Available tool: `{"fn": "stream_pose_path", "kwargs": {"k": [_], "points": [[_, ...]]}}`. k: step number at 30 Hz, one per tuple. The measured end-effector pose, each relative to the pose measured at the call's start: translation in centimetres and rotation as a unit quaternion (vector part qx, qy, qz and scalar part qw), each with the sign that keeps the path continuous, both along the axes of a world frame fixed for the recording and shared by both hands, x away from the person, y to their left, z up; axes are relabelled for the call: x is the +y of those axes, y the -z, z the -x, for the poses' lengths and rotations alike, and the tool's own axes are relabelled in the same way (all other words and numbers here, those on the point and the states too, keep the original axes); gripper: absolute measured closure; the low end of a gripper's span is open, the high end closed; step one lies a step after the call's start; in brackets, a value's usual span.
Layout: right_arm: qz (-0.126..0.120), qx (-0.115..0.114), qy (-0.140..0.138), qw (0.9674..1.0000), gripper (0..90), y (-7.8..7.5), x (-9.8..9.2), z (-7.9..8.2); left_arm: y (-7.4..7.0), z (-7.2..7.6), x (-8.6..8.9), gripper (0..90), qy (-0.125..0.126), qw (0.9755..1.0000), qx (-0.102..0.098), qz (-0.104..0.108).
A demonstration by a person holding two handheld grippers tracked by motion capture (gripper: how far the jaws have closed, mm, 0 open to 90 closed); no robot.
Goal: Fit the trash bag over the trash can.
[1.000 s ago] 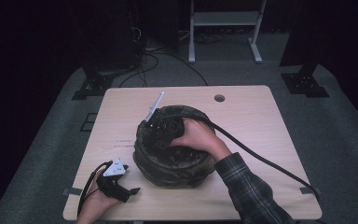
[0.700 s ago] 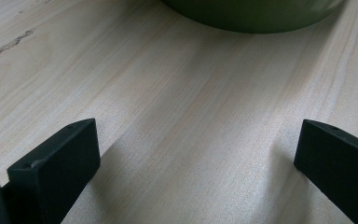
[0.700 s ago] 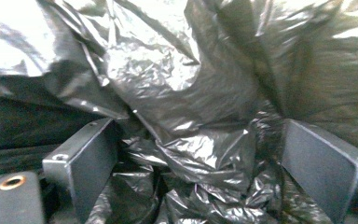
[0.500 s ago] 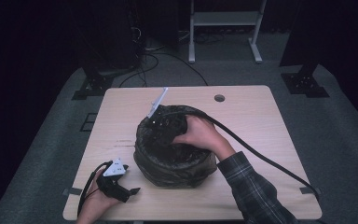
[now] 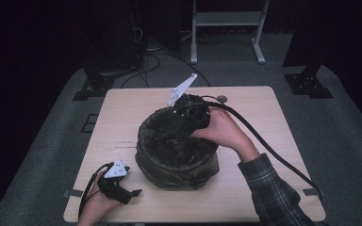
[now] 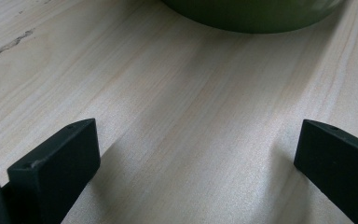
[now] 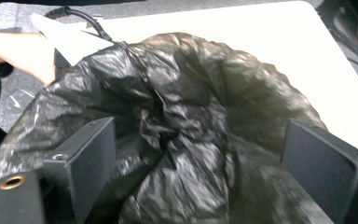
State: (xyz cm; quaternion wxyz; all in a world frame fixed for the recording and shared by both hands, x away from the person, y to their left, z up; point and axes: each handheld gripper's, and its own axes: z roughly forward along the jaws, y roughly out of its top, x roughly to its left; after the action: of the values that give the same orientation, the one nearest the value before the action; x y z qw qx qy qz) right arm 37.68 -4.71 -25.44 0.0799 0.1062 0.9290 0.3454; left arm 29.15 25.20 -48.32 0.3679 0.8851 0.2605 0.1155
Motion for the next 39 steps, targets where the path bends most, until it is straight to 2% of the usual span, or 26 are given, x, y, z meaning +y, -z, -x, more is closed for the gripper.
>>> {"fn": "stream_pose_path", "kwargs": {"k": [3, 5, 8, 11, 14, 16, 17, 21, 22, 29, 30, 31, 34, 35, 39], "points": [[-0.005, -0.004, 0.004, 1.0000, 9.2, -0.4, -0.8, 0.2, 0.0, 0.0, 0.0, 0.0, 0.000, 1.0000, 0.000, 0.000], [-0.018, -0.008, 0.006, 0.9998, 9.2, -0.6, -1.4, 0.3, 0.0, 0.0, 0.0, 0.0, 0.000, 1.0000, 0.000, 0.000], [-0.017, -0.009, 0.011, 0.9997, 9.2, -0.7, -2.1, 0.3, 0.0, 0.0, 0.0, 0.0, 0.000, 1.0000, 0.000, 0.000], [-0.030, -0.012, 0.021, 0.9993, 9.2, -0.8, -3.6, 0.5, 0.0, 0.0, 0.0, 0.0, 0.000, 1.0000, 0.000, 0.000], [-0.025, -0.020, 0.029, 0.9991, 9.2, -1.0, -4.7, 0.6, 0.0, 0.0, 0.0, 0.0, 0.000, 1.0000, 0.000, 0.000], [-0.031, -0.020, 0.031, 0.9988, 9.2, -1.0, -5.0, 0.7, 0.0, 0.0, 0.0, 0.0, 0.000, 1.0000, 0.000, 0.000], [-0.034, -0.015, 0.041, 0.9985, 9.2, -1.0, -6.0, 0.6, 0.0, 0.0, 0.0, 0.0, 0.000, 1.0000, 0.000, 0.000], [-0.039, -0.014, 0.049, 0.9979, 9.2, -0.8, -7.2, 0.6, 0.0, 0.0, 0.0, 0.0, 0.000, 1.0000, 0.000, 0.000], [-0.044, -0.017, 0.057, 0.9973, 9.2, -0.6, -8.2, 0.6, 0.0, 0.0, 0.0, 0.0, 0.000, 1.0000, 0.000, 0.000], [-0.058, -0.005, 0.083, 0.9949, 9.2, 0.6, -11.5, 0.6, 0.0, 0.0, 0.0, 0.0, 0.000, 1.0000, 0.000, 0.000], [-0.058, -0.005, 0.083, 0.9949, 9.2, 0.6, -11.5, 0.6, 0.0, 0.0, 0.0, 0.0, 0.000, 1.0000, 0.000, 0.000], [-0.065, -0.005, 0.088, 0.9940, 9.2, 0.8, -12.6, 0.7, 0.0, 0.0, 0.0, 0.0, 0.000, 1.0000, 0.000, 0.000], [-0.067, -0.006, 0.093, 0.9934, 9.2, 0.8, -13.2, 0.9, 0.0, 0.0, 0.0, 0.0, 0.000, 1.0000, 0.000, 0.000], [-0.075, -0.004, 0.098, 0.9924, 9.2, 1.0, -14.1, 1.2, 0.0, 0.0, 0.0, 0.0, 0.000, 1.0000, 0.000, 0.000], [-0.078, -0.005, 0.115, 0.9902, 9.2, 1.5, -15.6, 1.5, 0.0, 0.0, 0.0, 0.0, 0.000, 1.0000, 0.000, 0.000]]}}
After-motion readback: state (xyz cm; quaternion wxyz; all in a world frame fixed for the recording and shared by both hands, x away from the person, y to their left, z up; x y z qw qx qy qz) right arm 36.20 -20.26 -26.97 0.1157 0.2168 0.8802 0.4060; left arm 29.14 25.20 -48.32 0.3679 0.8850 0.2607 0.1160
